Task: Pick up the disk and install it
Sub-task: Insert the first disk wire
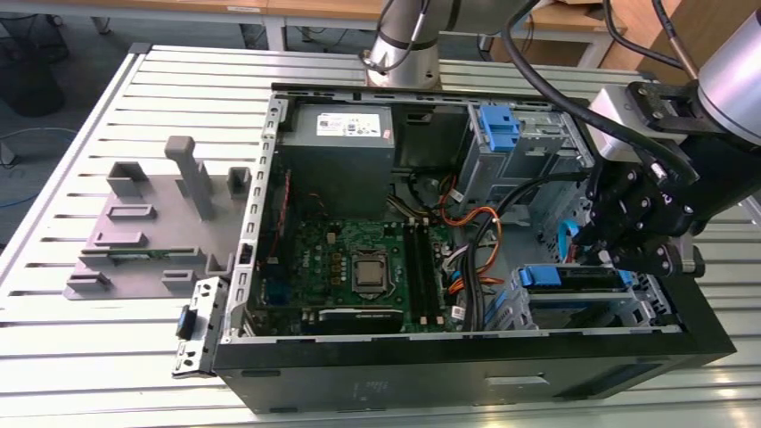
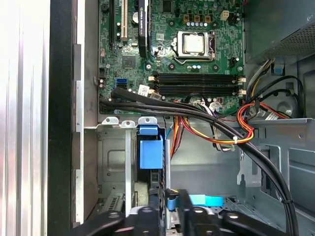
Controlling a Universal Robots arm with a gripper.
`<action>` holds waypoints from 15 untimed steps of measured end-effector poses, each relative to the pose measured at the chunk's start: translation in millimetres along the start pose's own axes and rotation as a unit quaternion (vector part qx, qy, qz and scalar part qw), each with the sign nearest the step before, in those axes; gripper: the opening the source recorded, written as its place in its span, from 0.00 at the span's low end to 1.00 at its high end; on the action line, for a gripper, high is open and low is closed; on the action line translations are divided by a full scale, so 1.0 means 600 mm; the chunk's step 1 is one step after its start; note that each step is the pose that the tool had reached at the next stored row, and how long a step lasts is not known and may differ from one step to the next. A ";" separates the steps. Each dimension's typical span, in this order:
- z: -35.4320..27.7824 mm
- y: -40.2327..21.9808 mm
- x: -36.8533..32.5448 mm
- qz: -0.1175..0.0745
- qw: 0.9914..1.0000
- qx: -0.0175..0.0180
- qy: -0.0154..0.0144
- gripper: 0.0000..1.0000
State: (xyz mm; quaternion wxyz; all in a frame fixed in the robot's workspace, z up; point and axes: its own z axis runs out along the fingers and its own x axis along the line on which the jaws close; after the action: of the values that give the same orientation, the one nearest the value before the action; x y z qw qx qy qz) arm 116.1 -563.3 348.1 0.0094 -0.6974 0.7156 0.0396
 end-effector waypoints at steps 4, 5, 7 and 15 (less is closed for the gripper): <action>0.000 0.000 0.000 0.000 1.000 0.000 0.000 0.17; 0.000 0.000 0.000 0.000 1.000 0.000 0.000 0.16; 0.000 0.000 0.000 0.000 1.000 0.000 0.000 0.16; 0.000 -0.002 0.000 0.000 1.000 0.000 0.000 0.16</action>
State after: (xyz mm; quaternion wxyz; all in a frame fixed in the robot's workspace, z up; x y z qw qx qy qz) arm 117.5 -563.3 347.8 0.0095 -0.6974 0.7155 0.0397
